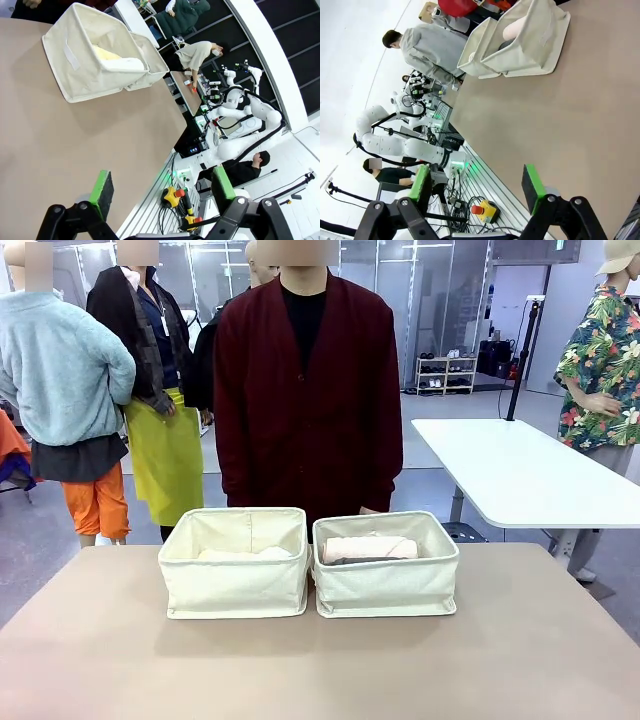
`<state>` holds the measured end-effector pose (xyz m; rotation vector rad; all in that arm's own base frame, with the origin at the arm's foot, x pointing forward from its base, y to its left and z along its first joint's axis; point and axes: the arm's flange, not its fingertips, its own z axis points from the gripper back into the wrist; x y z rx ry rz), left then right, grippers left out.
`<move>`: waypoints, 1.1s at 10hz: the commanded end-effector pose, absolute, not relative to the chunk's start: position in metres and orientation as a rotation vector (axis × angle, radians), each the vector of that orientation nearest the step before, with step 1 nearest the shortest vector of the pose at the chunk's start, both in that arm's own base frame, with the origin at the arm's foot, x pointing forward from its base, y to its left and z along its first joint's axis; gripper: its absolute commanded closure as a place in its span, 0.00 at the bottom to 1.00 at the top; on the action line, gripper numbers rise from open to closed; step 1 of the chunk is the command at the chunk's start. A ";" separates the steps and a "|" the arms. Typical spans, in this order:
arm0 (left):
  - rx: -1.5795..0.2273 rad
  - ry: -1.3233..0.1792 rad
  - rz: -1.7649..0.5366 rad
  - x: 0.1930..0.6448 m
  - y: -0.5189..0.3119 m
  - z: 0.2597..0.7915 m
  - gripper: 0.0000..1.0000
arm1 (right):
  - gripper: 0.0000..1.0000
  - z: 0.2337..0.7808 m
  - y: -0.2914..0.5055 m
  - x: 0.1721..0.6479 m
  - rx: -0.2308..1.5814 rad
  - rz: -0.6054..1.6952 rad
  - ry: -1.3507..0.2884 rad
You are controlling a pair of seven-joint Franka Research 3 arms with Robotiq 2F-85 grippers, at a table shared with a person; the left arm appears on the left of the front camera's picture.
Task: Divide the towels into two baskets.
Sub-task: Pick up one hotel-folded towel from the bottom of the table and place it in the Fabric basket indicated by the person.
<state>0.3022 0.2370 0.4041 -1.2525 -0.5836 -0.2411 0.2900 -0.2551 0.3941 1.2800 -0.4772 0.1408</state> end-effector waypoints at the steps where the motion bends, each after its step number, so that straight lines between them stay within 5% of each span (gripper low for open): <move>1: -1.263 -0.579 -0.239 0.297 0.238 0.408 0.00 | 0.09 0.394 -0.252 0.288 1.289 0.157 -0.480; 11: -1.263 -0.579 -0.239 0.297 0.238 0.408 0.00 | 0.09 0.394 -0.252 0.288 1.289 0.157 -0.480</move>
